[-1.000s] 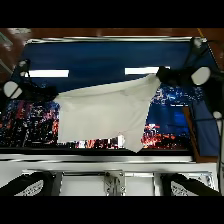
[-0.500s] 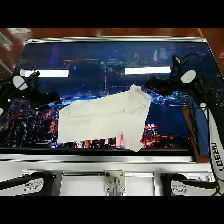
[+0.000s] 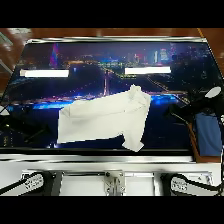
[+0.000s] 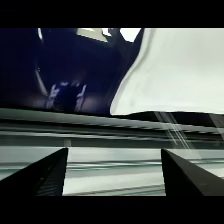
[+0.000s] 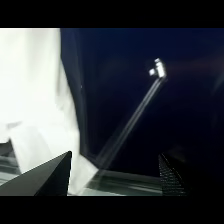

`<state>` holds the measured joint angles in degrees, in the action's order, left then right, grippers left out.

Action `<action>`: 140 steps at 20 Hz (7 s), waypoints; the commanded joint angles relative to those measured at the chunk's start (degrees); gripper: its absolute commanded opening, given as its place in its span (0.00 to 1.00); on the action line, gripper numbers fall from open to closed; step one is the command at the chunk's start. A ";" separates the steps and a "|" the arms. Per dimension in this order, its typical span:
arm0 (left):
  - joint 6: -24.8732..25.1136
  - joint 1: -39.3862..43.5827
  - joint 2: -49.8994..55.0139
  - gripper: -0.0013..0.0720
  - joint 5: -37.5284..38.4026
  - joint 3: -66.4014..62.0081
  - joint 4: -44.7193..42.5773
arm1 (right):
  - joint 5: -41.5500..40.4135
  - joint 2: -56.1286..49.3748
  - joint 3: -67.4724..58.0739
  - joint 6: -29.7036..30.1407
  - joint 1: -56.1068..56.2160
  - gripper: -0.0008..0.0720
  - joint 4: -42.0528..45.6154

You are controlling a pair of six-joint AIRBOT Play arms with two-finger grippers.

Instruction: Fold the shirts.

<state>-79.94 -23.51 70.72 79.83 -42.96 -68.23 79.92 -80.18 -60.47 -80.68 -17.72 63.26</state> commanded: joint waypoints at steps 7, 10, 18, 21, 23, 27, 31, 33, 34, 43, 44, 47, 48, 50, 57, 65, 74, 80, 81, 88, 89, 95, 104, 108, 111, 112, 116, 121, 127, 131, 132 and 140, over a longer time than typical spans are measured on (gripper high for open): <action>4.50 1.53 3.87 0.89 -16.06 9.31 9.49 | -8.87 -0.26 4.42 -0.55 3.89 0.91 -4.44; 4.50 4.44 5.62 0.79 -20.79 9.29 11.41 | -8.50 -2.34 4.42 -1.51 6.40 0.91 -4.44; 5.81 8.41 4.11 0.08 -19.80 8.09 14.03 | -11.41 -9.11 4.42 -2.60 16.81 0.91 -5.77; 5.79 8.41 -0.07 0.08 -19.78 5.53 14.08 | -15.91 -11.08 4.42 -5.66 20.52 0.91 -5.79; 5.79 8.41 -2.97 0.08 -19.12 3.28 14.10 | -19.74 -11.74 4.39 -7.56 22.62 0.47 -6.08; 5.88 8.90 -11.32 0.08 -18.29 -4.55 13.99 | -17.33 -7.13 -0.24 0.11 23.23 0.10 -7.43; 7.91 10.38 -23.58 0.08 -18.82 -25.53 13.88 | -15.43 10.03 -15.06 6.03 23.23 0.10 -2.62; 7.76 10.38 -28.57 0.08 -22.77 -38.05 13.86 | -15.65 19.89 -24.30 5.29 23.23 0.10 3.19; 6.97 10.38 -30.73 0.08 -25.77 -43.80 13.86 | -16.57 24.76 -28.81 3.91 23.23 0.10 6.03; 4.96 10.19 -41.03 0.08 -17.59 -59.82 11.82 | -16.48 48.11 -41.38 -3.89 23.23 0.10 13.60; 2.75 10.19 -41.03 0.08 -15.12 -59.63 9.77 | -12.61 48.26 -41.38 -5.14 23.23 0.10 15.82; 0.52 10.19 -40.98 0.08 -11.39 -56.17 2.54 | -1.57 46.23 -41.29 -5.79 23.23 0.10 21.53; 0.55 10.19 -41.00 0.08 -11.17 -53.72 1.40 | 1.27 44.72 -41.29 -5.77 23.23 0.10 23.61; 0.55 10.19 -40.85 0.08 -11.17 -46.69 0.61 | 6.67 40.46 -41.29 -5.77 23.23 0.10 26.25; 0.13 10.21 -31.69 0.08 -18.05 -18.40 0.46 | 4.96 16.90 -30.86 -12.00 23.23 0.10 29.38; -2.23 10.84 -3.28 0.08 -30.27 -16.13 7.96 | -26.58 -11.45 -28.44 -16.20 23.23 0.11 15.37; -2.36 5.60 8.57 0.95 -12.39 -20.31 17.29 | -5.55 -14.49 -31.21 -6.10 19.58 0.88 11.58; 3.56 -7.93 3.45 0.77 8.17 -11.65 6.34 | 10.21 -1.11 -18.25 -3.98 1.81 0.88 21.31; 5.11 -8.61 2.03 0.83 5.92 -6.03 7.26 | 8.57 1.38 -12.85 -3.04 -2.10 0.88 16.28; 11.39 -6.08 2.08 0.86 -10.56 15.28 20.55 | 3.43 5.60 1.86 1.09 -10.62 0.88 0.96; 11.52 -4.74 2.78 0.86 -11.32 15.58 20.65 | 3.32 5.60 1.88 1.11 -10.64 0.88 0.50; 11.72 4.35 6.97 0.85 -18.21 15.61 25.27 | 2.29 5.60 1.92 1.55 -10.64 0.88 1.99; 12.00 6.27 4.11 0.08 -19.17 12.35 27.74 | -3.23 2.14 11.76 3.91 -10.62 0.88 -1.51; 12.00 6.29 -0.42 0.08 -18.62 11.37 27.76 | -7.02 -3.41 13.44 5.05 -10.62 0.88 -4.04; 12.48 6.29 -3.10 0.08 -18.27 11.37 27.76 | -8.20 -7.23 13.44 6.23 -9.81 0.77 -6.84; 12.72 6.27 -3.45 0.08 -17.86 11.37 27.76 | -9.09 -8.26 13.44 6.23 -8.90 0.77 -6.84; 15.02 6.27 -3.72 0.08 -15.30 9.90 27.23 | -11.28 -9.57 12.83 6.67 -4.22 0.11 -7.78; 14.78 6.29 -9.05 0.07 -9.42 -10.95 23.30 | -4.79 1.36 0.42 16.85 -3.91 0.10 -18.14; 17.77 6.27 -17.31 0.08 -15.17 -57.75 34.60 | -13.18 24.98 -35.26 19.69 -4.02 0.10 -19.02; 14.16 6.27 -21.03 0.08 -16.79 -76.50 25.62 | -26.14 37.73 -45.70 10.80 -4.02 0.10 -3.82; 10.10 6.27 -22.80 0.08 -16.79 -77.50 20.37 | -25.75 40.37 -46.25 8.02 -4.02 0.10 0.37; 3.15 6.27 -33.75 0.08 0.63 -72.98 -0.61 | -6.64 49.72 -46.18 3.54 -4.02 0.10 8.59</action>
<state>-75.16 -17.21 39.22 73.25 -116.25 -63.44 65.30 -32.36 -106.19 -75.13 -21.78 68.62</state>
